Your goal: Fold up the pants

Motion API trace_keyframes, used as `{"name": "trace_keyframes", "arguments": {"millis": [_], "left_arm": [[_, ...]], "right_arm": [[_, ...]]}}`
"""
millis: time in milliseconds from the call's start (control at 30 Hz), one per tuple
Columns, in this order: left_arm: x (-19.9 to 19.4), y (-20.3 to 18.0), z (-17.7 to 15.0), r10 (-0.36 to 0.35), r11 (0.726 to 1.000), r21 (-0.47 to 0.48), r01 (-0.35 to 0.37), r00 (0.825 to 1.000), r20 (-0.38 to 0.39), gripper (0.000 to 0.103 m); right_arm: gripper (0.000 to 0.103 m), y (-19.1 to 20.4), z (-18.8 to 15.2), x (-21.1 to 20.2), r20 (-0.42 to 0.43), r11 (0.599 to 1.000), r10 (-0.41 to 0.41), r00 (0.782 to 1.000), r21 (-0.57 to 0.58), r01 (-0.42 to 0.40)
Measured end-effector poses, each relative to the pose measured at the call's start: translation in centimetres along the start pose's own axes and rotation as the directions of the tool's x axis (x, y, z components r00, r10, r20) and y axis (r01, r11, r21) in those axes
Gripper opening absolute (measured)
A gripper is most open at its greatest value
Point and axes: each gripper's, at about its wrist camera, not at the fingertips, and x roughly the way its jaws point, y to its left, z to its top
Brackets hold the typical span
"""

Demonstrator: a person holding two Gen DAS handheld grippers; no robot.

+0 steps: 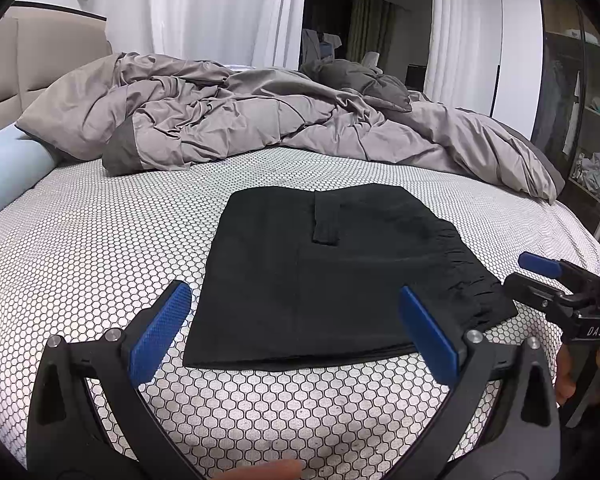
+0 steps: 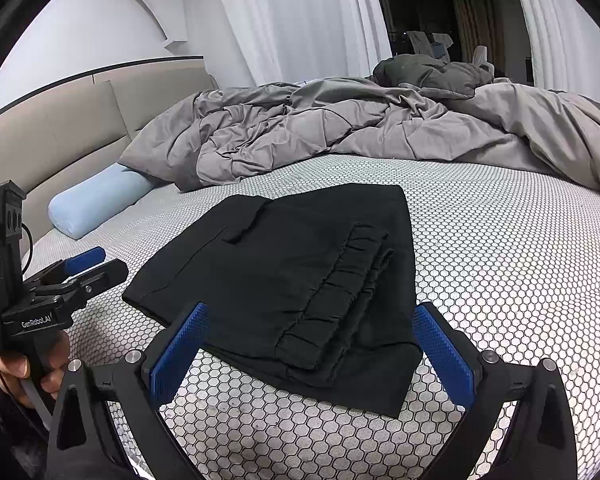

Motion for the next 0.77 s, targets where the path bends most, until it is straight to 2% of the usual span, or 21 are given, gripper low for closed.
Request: {"name": "trace_keyframes", "arguments": {"millis": [767], "left_arm": [[1.4, 4.1, 1.2, -0.009, 1.0, 0.025, 0.009, 1.0, -0.007, 0.102]], "right_arm": [[0.103, -0.1, 0.2, -0.2, 0.002, 1.0, -0.007, 1.0, -0.023, 0.007]]}}
